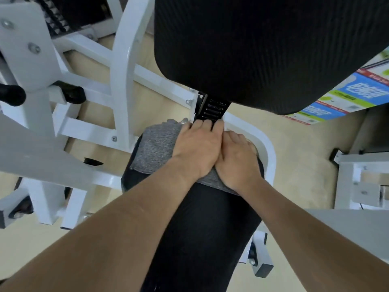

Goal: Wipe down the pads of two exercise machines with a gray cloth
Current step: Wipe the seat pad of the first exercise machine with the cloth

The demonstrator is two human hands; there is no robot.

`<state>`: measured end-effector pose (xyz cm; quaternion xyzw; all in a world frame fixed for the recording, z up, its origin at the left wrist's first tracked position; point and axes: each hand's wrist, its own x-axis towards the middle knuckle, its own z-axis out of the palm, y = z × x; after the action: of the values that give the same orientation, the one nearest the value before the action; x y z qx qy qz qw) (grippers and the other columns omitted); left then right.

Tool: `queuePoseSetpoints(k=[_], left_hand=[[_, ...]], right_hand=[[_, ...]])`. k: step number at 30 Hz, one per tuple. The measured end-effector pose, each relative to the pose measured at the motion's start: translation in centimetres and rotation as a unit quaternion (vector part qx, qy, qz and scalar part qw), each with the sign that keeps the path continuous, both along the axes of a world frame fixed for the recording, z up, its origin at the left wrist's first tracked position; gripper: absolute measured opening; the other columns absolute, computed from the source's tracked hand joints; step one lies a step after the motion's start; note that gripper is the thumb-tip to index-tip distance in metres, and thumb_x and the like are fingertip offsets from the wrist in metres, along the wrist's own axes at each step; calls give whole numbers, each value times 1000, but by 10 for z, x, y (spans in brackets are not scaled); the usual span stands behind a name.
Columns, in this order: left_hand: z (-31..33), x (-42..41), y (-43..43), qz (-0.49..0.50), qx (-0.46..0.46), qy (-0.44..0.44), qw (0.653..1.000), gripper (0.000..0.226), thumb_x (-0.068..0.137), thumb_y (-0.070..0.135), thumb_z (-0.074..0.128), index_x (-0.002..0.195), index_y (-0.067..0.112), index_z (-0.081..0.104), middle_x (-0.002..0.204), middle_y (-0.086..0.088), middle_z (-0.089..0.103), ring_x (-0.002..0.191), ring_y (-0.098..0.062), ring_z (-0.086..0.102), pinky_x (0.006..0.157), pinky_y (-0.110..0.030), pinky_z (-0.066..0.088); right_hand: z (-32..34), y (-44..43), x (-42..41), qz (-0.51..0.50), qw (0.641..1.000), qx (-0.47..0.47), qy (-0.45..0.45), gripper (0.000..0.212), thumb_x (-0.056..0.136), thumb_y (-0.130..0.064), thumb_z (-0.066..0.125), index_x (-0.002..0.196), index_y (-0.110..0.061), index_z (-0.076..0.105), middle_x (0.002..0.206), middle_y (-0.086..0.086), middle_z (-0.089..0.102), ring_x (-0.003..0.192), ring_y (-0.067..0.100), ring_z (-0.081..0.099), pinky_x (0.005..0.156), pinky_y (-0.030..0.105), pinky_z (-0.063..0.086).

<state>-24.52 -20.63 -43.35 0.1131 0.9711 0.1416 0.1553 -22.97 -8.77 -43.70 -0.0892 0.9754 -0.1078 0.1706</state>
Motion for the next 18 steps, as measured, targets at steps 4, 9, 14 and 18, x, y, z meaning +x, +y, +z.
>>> queuePoseSetpoints(k=[4, 9, 14, 18], left_hand=[[2, -5, 35, -62, 68, -40, 995, 59, 97, 21, 40, 151, 18, 15, 133, -7, 52, 124, -25, 45, 107, -39, 32], [1, 14, -27, 27, 5, -9, 1000, 50, 97, 45, 29, 137, 16, 37, 135, -6, 44, 126, -23, 40, 109, -38, 29], [0, 23, -67, 77, -48, -24, 996, 49, 98, 45, 23, 137, 22, 40, 133, -5, 49, 125, -27, 42, 110, -40, 28], [5, 18, -40, 61, -75, -25, 995, 48, 98, 46, 22, 137, 29, 43, 133, -1, 52, 125, -27, 42, 112, -48, 23]], right_hand=[[-2, 34, 5, -57, 998, 19, -21, 53, 86, -44, 14, 105, -16, 54, 102, 2, 61, 98, 25, 52, 86, 44, 42], [4, -2, 4, -14, 999, 32, 39, 45, 96, -36, 27, 130, -16, 49, 124, 5, 54, 115, 25, 49, 101, 45, 35], [-3, -49, -7, 41, 999, -22, 8, 46, 99, -38, 25, 136, -17, 42, 126, 3, 54, 116, 22, 48, 104, 41, 31], [-1, -4, 1, 20, 999, -21, 22, 50, 97, -48, 28, 134, -20, 47, 122, 4, 58, 112, 24, 52, 97, 42, 38]])
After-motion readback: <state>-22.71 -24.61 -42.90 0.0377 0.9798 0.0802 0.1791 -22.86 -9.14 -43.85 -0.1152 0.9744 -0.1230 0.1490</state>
